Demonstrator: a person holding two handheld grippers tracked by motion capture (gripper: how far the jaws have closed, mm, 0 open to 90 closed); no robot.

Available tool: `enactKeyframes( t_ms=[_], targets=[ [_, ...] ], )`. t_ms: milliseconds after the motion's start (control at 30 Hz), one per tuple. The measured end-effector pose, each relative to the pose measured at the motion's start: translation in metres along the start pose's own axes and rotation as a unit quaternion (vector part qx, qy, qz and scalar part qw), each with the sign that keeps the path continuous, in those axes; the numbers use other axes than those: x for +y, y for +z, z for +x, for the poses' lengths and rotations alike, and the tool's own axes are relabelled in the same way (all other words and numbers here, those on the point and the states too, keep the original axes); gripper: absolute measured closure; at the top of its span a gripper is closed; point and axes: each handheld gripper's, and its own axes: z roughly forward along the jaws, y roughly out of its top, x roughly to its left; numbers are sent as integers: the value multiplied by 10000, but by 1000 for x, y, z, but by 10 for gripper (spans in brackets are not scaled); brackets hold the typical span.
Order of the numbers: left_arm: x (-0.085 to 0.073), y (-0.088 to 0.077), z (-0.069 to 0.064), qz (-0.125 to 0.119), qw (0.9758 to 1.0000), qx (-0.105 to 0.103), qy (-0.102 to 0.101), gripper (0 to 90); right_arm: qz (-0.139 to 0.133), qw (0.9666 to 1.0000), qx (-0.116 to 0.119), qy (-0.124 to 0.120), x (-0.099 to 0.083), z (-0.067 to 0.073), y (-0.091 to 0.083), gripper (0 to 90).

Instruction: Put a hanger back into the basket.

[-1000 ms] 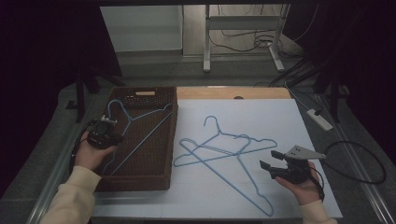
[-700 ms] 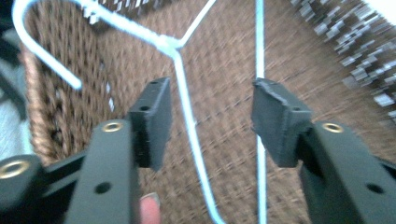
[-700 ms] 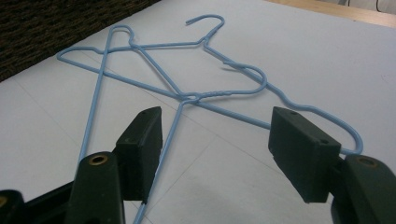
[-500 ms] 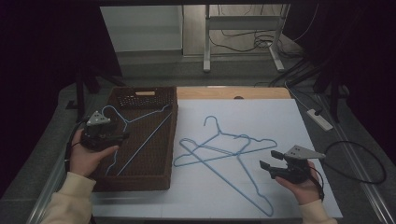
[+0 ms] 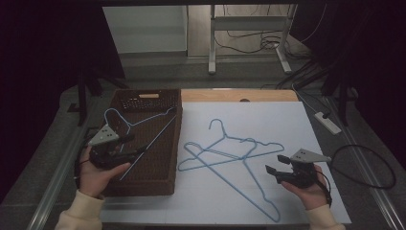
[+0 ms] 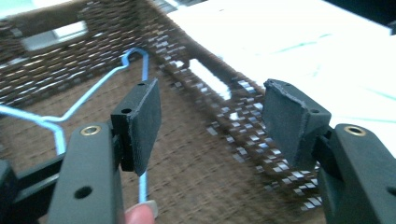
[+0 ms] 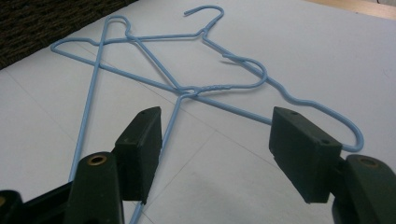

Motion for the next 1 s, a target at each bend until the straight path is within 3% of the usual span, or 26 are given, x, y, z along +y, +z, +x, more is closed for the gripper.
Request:
enactKeyframes(
  t_ms=[233, 633, 1000],
  targets=[
    [-7, 7, -16, -128, 9992, -368, 84, 375, 61, 10000, -45, -33, 0, 1, 2, 356],
    [-17, 12, -31, -129, 9989, -424, 129, 377, 80, 9999, -57, -91, 2, 3, -1, 358],
    [-18, 11, -33, -182, 9986, -465, 146, 376, 115, 9999, -99, -64, 4, 5, -2, 363]
  ],
)
